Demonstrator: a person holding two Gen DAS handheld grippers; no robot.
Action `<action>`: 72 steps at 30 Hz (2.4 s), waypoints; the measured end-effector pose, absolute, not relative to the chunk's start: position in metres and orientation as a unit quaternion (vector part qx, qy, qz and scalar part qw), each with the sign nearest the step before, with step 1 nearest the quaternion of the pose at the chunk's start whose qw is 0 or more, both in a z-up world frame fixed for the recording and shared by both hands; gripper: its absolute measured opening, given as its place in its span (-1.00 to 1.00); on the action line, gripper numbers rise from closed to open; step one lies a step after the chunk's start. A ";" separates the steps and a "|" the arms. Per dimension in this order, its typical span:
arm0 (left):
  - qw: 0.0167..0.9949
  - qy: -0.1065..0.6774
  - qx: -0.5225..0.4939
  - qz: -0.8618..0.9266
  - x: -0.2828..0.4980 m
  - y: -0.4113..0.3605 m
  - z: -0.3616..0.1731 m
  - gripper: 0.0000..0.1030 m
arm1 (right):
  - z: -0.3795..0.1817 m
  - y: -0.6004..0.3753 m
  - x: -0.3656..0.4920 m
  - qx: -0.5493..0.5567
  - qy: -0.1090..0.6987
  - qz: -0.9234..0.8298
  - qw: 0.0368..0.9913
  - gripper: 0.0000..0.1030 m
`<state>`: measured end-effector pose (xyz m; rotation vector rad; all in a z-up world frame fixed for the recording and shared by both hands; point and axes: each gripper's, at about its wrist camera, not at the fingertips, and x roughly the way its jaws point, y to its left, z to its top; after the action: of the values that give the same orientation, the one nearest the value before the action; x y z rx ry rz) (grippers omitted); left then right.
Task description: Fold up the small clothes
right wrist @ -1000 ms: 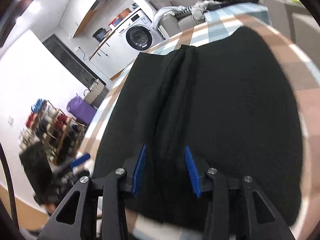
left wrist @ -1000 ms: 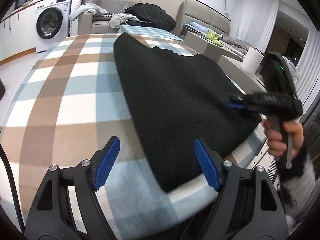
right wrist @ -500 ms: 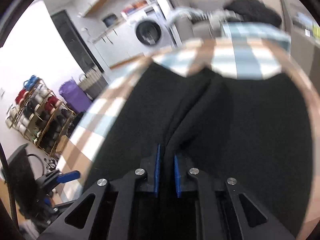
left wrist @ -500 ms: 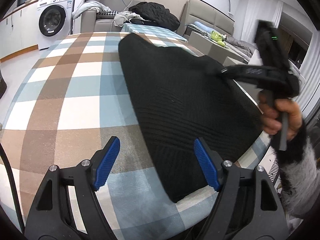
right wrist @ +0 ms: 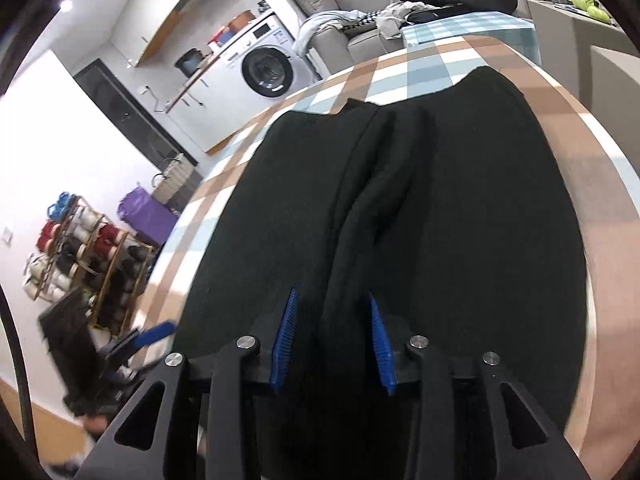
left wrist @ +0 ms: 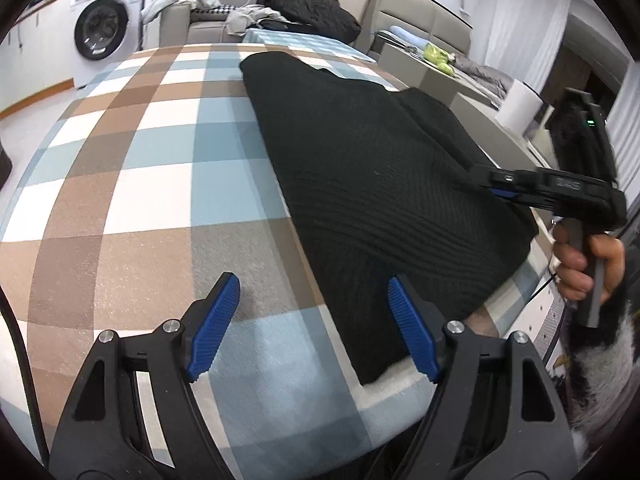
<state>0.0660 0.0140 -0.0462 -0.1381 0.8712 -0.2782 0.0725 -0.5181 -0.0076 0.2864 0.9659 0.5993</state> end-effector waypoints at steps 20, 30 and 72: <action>0.898 0.415 -0.054 -0.140 0.061 0.005 -0.043 0.45 | -0.008 -0.526 0.034 0.125 0.423 0.268 0.856 -0.33; 0.899 0.413 -0.048 -0.136 0.061 0.006 -0.043 0.45 | -0.010 -0.511 0.142 0.171 0.459 0.191 0.851 -0.19; 0.883 0.443 -0.096 -0.125 0.151 -0.009 -0.047 0.28 | -0.014 -0.571 0.104 0.069 0.438 0.138 0.886 0.02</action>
<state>0.1506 -0.0093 -0.0466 -0.2005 0.9215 -0.2605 0.1044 -0.5705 -0.0136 0.1437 0.9113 0.2863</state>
